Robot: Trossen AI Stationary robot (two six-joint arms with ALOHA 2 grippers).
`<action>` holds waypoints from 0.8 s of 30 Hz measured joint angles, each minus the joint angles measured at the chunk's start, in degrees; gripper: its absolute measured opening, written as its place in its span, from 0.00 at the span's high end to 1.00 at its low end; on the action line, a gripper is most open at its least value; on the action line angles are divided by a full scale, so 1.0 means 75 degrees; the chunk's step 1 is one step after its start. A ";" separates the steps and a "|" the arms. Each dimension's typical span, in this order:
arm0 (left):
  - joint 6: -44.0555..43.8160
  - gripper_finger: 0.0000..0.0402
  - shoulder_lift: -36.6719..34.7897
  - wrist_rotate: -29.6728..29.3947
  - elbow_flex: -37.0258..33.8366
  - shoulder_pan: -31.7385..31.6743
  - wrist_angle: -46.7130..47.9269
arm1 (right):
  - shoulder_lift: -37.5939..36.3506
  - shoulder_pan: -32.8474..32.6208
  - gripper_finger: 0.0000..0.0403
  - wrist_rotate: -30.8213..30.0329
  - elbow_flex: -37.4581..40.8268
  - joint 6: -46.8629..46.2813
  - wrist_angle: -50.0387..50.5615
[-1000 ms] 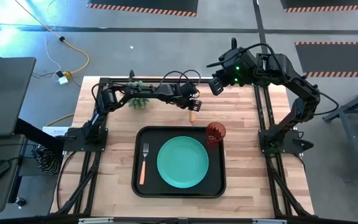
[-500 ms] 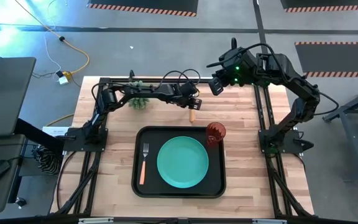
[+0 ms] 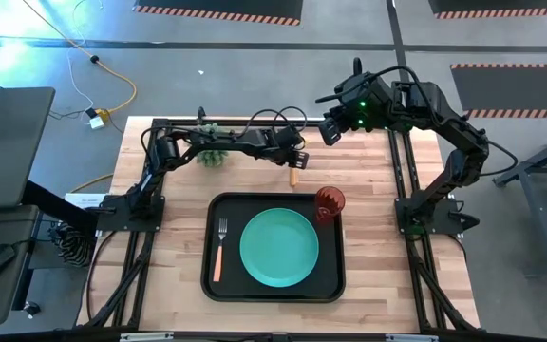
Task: Pick and place plate/cup/fork/spoon on tray
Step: Put the yellow spoon on the black tray between the orange fork and blue plate
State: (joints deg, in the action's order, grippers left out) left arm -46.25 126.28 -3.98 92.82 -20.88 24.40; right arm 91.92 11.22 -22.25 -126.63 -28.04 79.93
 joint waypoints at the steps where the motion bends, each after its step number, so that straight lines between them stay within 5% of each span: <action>1: -0.0001 0.62 0.0000 0.0080 0.0000 -0.0003 0.0000 | 0.0000 -0.0001 0.79 0.0002 0.0000 0.0001 0.0001; 15: 0.0261 0.62 0.0000 0.1636 0.0795 -0.0365 0.0462 | 0.0000 -0.0001 0.79 -0.0036 0.0000 0.0083 0.0001; 24: 0.0568 0.62 -0.0003 0.1723 0.1699 -0.0406 0.2794 | 0.0000 0.0000 0.79 0.0026 0.0000 0.0136 0.0023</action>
State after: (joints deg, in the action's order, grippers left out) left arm -41.99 126.26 8.94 105.56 -23.93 45.36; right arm 91.92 11.22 -22.06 -126.63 -27.02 80.11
